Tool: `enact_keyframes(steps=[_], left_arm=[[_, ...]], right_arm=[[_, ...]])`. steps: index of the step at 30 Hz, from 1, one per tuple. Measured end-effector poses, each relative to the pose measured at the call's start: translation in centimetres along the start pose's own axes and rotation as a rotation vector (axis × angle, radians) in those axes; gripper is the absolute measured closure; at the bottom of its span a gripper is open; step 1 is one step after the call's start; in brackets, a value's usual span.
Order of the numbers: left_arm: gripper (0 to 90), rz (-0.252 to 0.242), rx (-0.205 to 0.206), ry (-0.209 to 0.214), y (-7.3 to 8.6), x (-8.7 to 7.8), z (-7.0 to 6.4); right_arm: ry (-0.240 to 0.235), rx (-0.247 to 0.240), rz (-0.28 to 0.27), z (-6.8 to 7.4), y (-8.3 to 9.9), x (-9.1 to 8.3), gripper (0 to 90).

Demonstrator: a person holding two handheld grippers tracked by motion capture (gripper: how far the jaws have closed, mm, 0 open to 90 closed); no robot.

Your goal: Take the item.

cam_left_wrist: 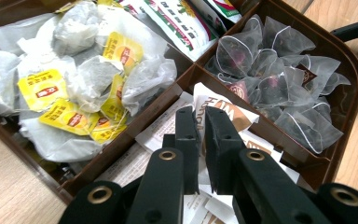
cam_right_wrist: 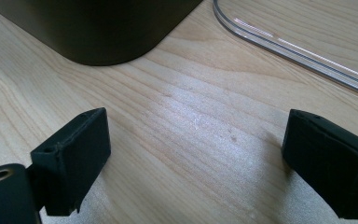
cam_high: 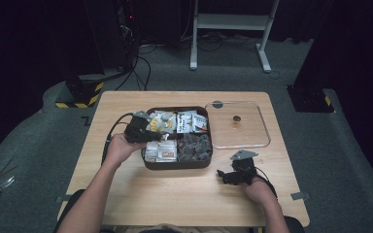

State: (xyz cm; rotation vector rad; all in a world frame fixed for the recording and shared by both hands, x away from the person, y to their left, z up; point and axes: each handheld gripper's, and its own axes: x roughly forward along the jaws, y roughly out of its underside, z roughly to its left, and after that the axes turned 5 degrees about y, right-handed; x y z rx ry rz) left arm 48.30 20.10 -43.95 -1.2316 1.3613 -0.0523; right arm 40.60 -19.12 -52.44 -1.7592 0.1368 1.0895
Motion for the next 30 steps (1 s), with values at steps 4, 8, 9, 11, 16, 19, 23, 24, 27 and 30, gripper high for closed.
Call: enact_keyframes(steps=[4,8,9,11,16,19,23,24,27,30], left_arm=[[84.3,-0.002,-0.001,-0.012,0.1,-0.4,0.2],[84.3,-0.017,-0.005,-0.025,0.3,-1.0,0.3],[84.3,-0.023,-0.011,-0.030,0.4,-1.3,0.3],[84.3,-0.026,-0.011,-0.037,0.5,-1.6,0.5],[84.3,-0.037,-0.041,-0.049,0.9,-2.3,1.0],[84.3,-0.034,-0.049,-0.057,1.2,-2.6,1.2],[84.3,-0.046,-0.058,-0.068,1.4,-3.2,1.3],[84.3,-0.048,-0.058,-0.076,1.5,-3.4,1.4],[84.3,-0.052,-0.066,-0.083,1.7,-3.8,1.5],[84.3,-0.062,-0.077,-0.095,2.0,-4.3,1.8]], right_arm=[[-0.001,0.008,0.001,0.1,-0.1,0.1,7.7],[0.000,0.003,0.001,0.0,-0.2,0.2,7.7],[-0.001,0.004,0.000,0.0,-0.2,0.2,7.7],[-0.001,0.005,0.000,0.0,-0.2,0.2,7.7],[-0.003,0.002,0.000,0.0,-0.2,0.2,7.7],[-0.007,-0.002,0.000,-0.1,-0.2,0.2,7.7],[-0.009,-0.006,0.000,-0.1,-0.3,0.3,7.7],[-0.009,-0.006,-0.001,-0.1,-0.3,0.3,7.7],[-0.012,-0.007,0.000,-0.1,-0.3,0.3,7.7],[-0.017,-0.009,0.000,-0.2,-0.3,0.3,7.7]])
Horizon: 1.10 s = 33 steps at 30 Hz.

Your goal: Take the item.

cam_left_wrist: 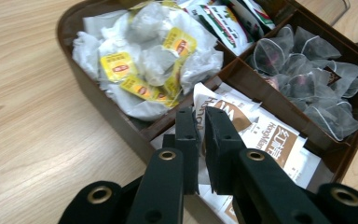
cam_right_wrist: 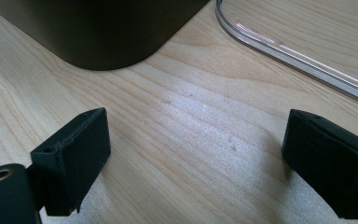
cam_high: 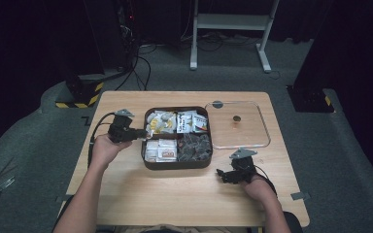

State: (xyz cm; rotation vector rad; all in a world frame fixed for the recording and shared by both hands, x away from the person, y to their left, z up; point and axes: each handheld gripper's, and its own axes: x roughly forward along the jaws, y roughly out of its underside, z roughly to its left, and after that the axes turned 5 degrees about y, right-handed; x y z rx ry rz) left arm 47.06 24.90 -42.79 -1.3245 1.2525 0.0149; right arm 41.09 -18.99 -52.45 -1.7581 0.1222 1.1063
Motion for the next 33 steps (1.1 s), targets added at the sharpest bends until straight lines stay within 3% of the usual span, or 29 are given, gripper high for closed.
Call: enact_keyframes(steps=[19,33], left_arm=[[84.2,-0.008,-0.062,-0.085,1.9,-2.1,2.1],[84.2,0.053,-0.125,-0.128,3.4,-0.5,4.8]], right_arm=[[-0.004,-0.007,-0.003,-0.2,-0.4,0.4,7.7],[-0.003,-0.004,-0.002,-0.3,-0.6,0.6,7.7]])
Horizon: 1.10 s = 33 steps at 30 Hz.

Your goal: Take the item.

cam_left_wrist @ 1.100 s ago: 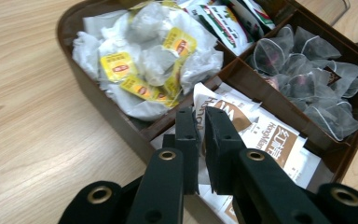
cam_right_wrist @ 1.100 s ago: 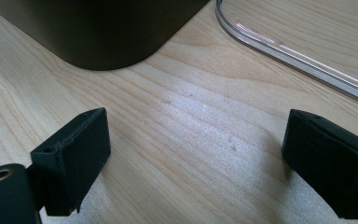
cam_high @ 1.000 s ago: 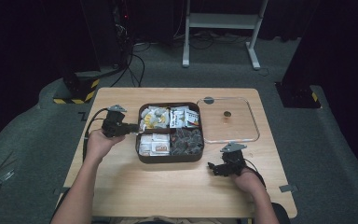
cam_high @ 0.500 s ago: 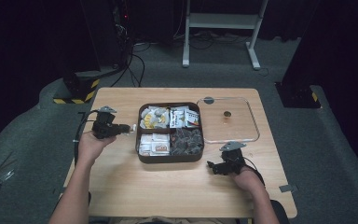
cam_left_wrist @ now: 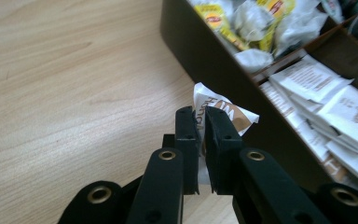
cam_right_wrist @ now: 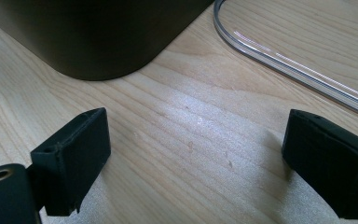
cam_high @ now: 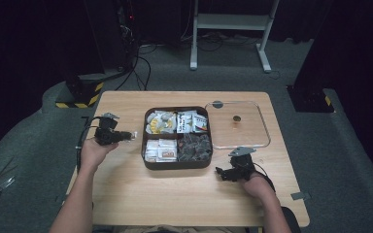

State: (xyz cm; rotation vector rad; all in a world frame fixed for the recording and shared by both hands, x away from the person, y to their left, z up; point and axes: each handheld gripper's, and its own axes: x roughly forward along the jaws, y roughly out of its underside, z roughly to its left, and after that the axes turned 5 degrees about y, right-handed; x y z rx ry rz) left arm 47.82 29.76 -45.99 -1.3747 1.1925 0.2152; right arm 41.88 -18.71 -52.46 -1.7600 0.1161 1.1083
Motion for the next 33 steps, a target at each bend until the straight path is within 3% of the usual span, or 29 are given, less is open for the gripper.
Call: enact_keyframes(steps=[10,16,21,28,30,33], left_arm=[[84.2,0.055,-0.029,-0.025,0.7,2.0,1.8],[84.1,0.078,-0.033,-0.035,0.8,3.0,2.2],[83.9,0.045,-0.036,-0.042,0.8,3.3,2.6],[82.5,0.047,-0.024,-0.031,0.6,3.6,2.5],[80.8,0.050,-0.031,-0.023,0.5,3.7,2.4],[74.7,0.043,-0.009,-0.032,0.5,3.7,2.2]], right_arm=[[-0.001,-0.001,-0.002,0.0,-0.1,0.1,7.7],[-0.001,-0.002,-0.003,-0.1,-0.1,0.1,7.7],[0.000,-0.002,-0.002,0.0,-0.1,0.1,7.7],[0.000,-0.002,-0.001,0.0,-0.1,0.1,7.6],[0.000,-0.003,-0.002,0.0,-0.1,0.1,7.7],[0.001,-0.002,-0.002,0.0,0.0,0.1,7.7]])
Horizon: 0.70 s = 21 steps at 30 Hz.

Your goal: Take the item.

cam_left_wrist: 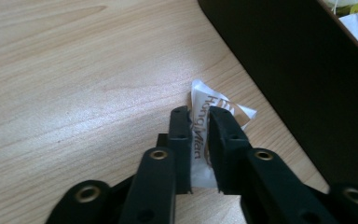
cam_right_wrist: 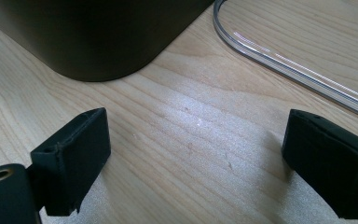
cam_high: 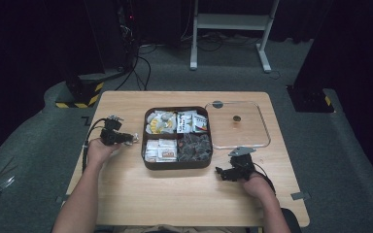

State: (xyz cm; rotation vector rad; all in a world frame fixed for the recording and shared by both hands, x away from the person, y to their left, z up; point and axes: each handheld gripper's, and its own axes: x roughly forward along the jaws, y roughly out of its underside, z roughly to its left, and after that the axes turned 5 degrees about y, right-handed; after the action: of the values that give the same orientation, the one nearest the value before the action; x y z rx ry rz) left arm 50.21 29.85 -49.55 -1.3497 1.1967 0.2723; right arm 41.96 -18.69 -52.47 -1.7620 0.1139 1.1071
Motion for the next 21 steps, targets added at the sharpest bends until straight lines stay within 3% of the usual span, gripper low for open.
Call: enact_keyframes(steps=[2,5,7,15,21], left_arm=[[65.0,-0.003,0.002,0.008,0.0,-0.1,0.0],[55.0,-0.033,0.042,-0.026,0.0,-0.4,-0.4],[50.3,-0.046,0.032,-0.022,0.0,-0.7,-0.5],[44.9,-0.070,0.034,-0.018,0.4,-2.0,-1.2],[41.6,-0.139,0.039,0.008,0.9,-3.7,-2.0]], right_arm=[[0.000,0.000,0.000,0.0,0.0,0.0,7.7],[0.000,0.000,0.000,0.0,0.0,0.0,7.7],[0.000,0.001,0.000,0.0,0.0,0.0,7.8],[0.000,0.001,0.000,0.0,0.0,0.0,7.8],[-0.002,0.002,0.000,0.0,0.0,0.0,7.9]])
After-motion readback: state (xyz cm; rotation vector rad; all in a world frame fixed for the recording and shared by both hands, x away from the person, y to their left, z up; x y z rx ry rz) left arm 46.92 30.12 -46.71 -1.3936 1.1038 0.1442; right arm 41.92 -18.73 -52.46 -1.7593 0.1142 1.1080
